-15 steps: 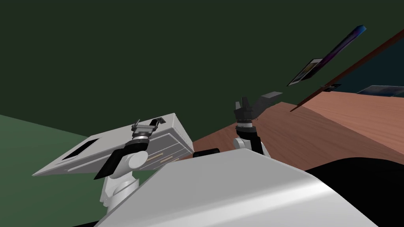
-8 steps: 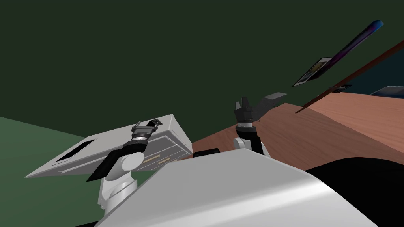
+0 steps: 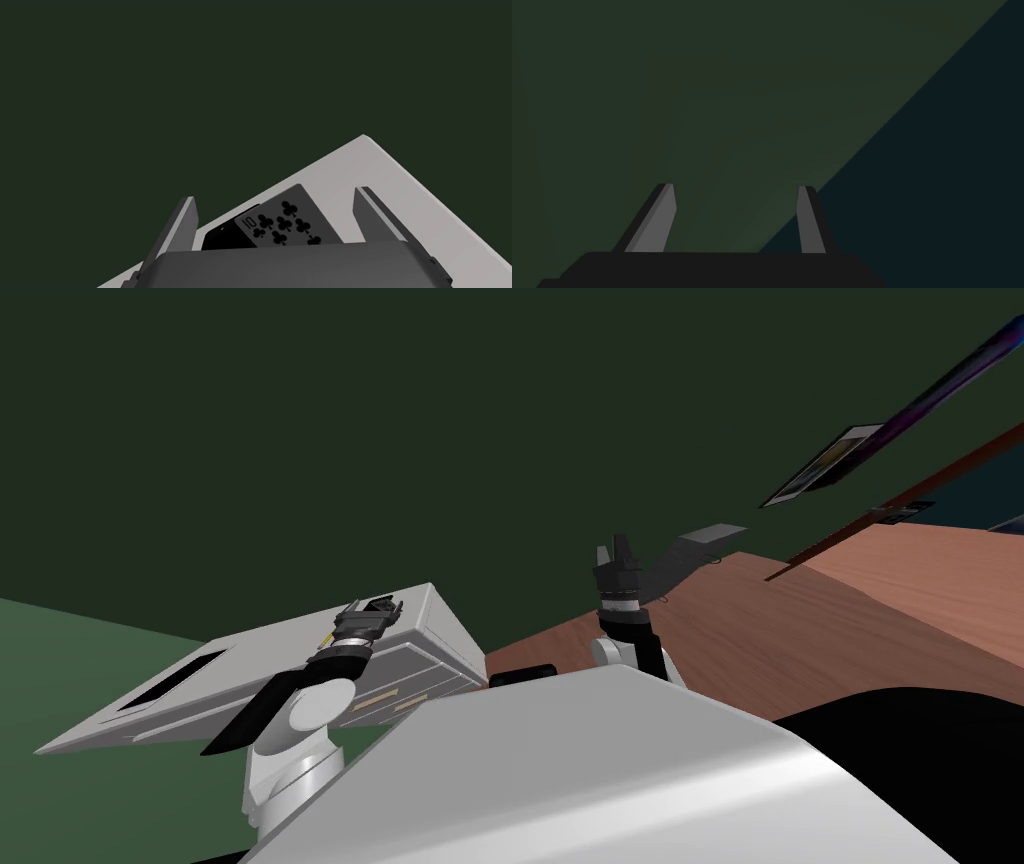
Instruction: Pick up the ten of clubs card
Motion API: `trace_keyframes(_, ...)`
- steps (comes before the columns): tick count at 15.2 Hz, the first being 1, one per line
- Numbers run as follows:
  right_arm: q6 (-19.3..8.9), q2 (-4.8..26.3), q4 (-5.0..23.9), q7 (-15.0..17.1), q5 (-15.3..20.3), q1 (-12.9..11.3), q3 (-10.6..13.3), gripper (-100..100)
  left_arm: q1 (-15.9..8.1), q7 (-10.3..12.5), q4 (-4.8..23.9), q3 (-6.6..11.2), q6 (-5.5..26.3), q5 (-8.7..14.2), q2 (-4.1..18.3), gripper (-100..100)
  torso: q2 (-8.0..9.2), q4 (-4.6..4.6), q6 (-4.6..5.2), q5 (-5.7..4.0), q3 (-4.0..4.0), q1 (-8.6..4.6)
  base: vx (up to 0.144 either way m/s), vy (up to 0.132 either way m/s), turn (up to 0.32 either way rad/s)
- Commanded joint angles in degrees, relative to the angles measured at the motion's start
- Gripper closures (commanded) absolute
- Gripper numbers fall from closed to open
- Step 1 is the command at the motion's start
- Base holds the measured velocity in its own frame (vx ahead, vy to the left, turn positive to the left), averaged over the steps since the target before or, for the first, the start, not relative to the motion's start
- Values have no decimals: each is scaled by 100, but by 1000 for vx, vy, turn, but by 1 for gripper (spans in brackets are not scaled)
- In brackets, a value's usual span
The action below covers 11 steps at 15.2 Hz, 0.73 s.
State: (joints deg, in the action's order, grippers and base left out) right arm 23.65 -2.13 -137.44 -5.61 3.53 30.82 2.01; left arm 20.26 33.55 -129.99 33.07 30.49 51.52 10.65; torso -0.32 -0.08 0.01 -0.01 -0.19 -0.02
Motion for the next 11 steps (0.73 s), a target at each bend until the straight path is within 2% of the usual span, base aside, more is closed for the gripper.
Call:
trace_keyframes(1, 0, 0, 0, 0, 0, 0, 0, 0, 0, 0, 0, 0, 0, 0, 0, 100, 0, 0, 0, 0, 0, 0, 10, -6, 1)
trace_keyframes(6, 0, 0, 0, 0, 0, -1, 0, 0, 2, 0, 0, -9, 8, 2, -3, 100, 18, 7, -4, 2, 12, 20, 1, -2, -2)
trace_keyframes(7, 0, 0, 0, 0, 0, -1, 0, 0, 47, 94, -70, 173, -18, 24, 40, -100, 19, 8, -4, 2, 13, 22, -2, -10, -9)
trace_keyframes(11, 0, 0, 0, 0, 0, -1, 0, 0, 190, 264, -206, 479, 113, 227, 183, -100, 14, 7, -4, 3, 11, 31, 24, 20, -72)
